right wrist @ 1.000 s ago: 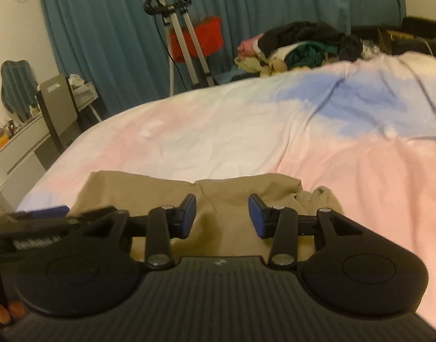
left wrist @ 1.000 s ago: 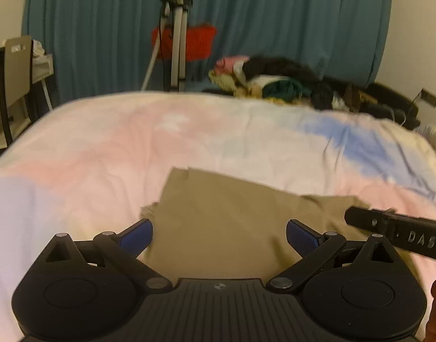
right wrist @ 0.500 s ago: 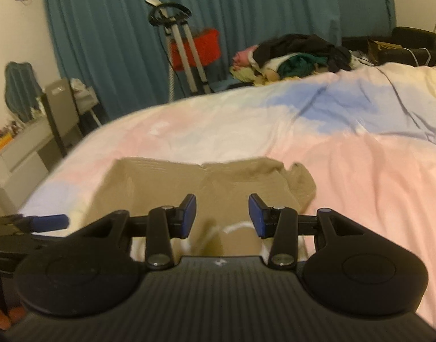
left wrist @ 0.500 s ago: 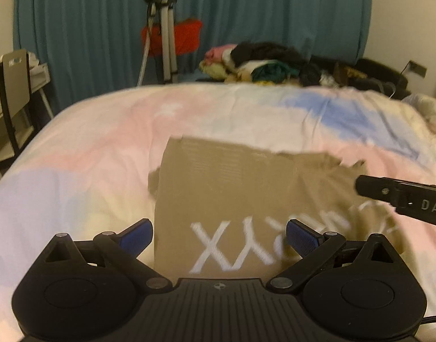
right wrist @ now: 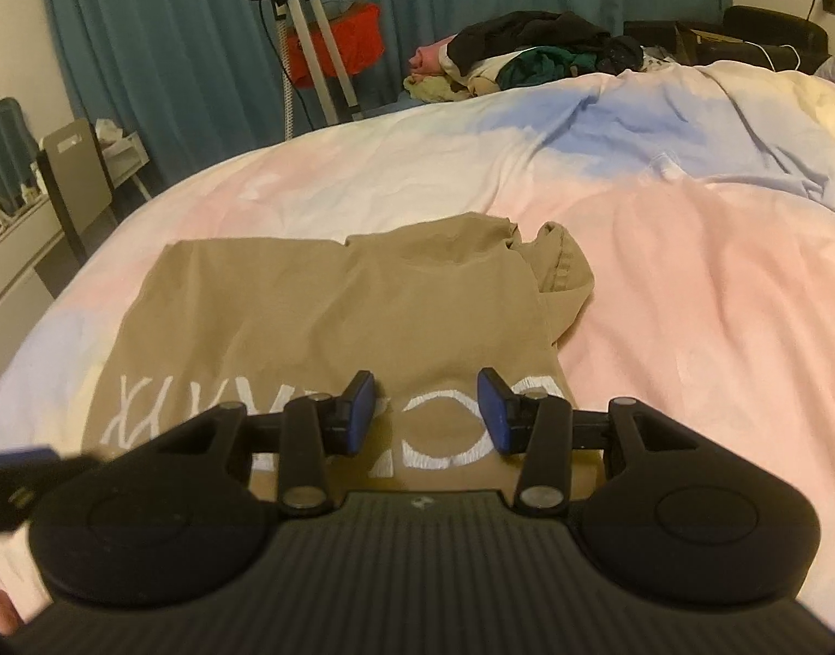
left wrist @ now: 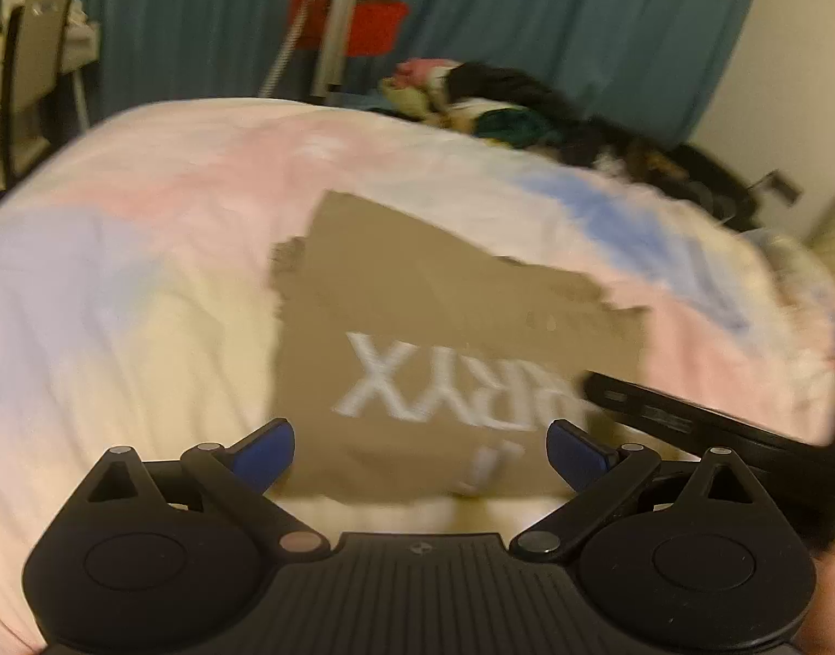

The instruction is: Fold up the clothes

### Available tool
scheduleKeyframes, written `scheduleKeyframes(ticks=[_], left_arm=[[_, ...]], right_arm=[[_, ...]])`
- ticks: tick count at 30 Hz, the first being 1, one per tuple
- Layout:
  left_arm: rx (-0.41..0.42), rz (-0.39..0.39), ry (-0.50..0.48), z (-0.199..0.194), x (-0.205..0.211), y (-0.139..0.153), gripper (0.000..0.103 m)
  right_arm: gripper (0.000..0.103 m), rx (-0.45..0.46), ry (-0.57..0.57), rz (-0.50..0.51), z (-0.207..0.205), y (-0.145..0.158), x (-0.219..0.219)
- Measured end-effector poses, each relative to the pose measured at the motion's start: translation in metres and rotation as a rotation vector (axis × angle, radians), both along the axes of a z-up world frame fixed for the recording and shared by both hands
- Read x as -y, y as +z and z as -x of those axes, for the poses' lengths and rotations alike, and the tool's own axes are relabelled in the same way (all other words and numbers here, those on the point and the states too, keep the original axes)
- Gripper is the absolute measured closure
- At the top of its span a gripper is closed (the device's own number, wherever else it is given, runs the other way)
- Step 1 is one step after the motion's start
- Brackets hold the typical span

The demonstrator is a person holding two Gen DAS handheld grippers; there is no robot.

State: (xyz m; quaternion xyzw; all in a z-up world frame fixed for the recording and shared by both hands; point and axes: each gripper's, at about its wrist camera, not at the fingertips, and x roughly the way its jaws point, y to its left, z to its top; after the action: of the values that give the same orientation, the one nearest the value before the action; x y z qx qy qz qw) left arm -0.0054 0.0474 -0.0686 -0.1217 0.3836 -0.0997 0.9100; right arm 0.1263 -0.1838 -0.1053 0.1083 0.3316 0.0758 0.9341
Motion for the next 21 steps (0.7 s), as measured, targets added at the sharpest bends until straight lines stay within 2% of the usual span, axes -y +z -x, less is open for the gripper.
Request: scheduleKeyframes(ticks=[2, 5, 8, 11, 12, 14, 16, 17, 19, 21], left_arm=[[-0.043, 0.099, -0.034, 0.002, -0.003, -0.004, 0.003], [-0.151, 0.210, -0.001, -0.010, -0.008, -0.024, 0.005], [-0.286, 0.354, 0.124, -0.032, -0.026, -0.055, 0.011], [-0.322, 0.528, 0.263, -0.045, -0.048, -0.076, 0.010], [-0.311, 0.564, 0.292, -0.047, -0.052, -0.077, 0.010], [-0.292, 0.594, 0.335, -0.049, -0.058, -0.079, 0.013], [-0.273, 0.622, 0.377, -0.051, -0.063, -0.080, 0.025], [-0.266, 0.625, 0.379, -0.051, -0.064, -0.080, 0.028], [-0.252, 0.628, 0.381, -0.052, -0.064, -0.079, 0.041], [-0.214, 0.622, 0.357, -0.050, -0.062, -0.073, 0.049]], right_arm=[[0.058, 0.003, -0.003, -0.007, 0.001, 0.002, 0.000], [0.058, -0.001, -0.006, -0.010, 0.000, 0.001, 0.000], [0.059, -0.005, -0.009, -0.005, 0.000, 0.000, 0.000], [0.059, -0.004, -0.009, 0.004, 0.000, 0.000, -0.002], [0.059, -0.004, -0.008, 0.007, 0.000, 0.000, -0.002], [0.059, -0.002, -0.007, 0.014, 0.000, -0.001, -0.003], [0.059, -0.001, -0.008, 0.018, 0.001, -0.002, -0.004], [0.059, -0.001, -0.008, 0.018, 0.001, -0.002, -0.004], [0.059, 0.001, -0.010, 0.020, 0.002, -0.002, -0.004], [0.059, 0.003, -0.011, 0.022, 0.002, -0.002, -0.004]])
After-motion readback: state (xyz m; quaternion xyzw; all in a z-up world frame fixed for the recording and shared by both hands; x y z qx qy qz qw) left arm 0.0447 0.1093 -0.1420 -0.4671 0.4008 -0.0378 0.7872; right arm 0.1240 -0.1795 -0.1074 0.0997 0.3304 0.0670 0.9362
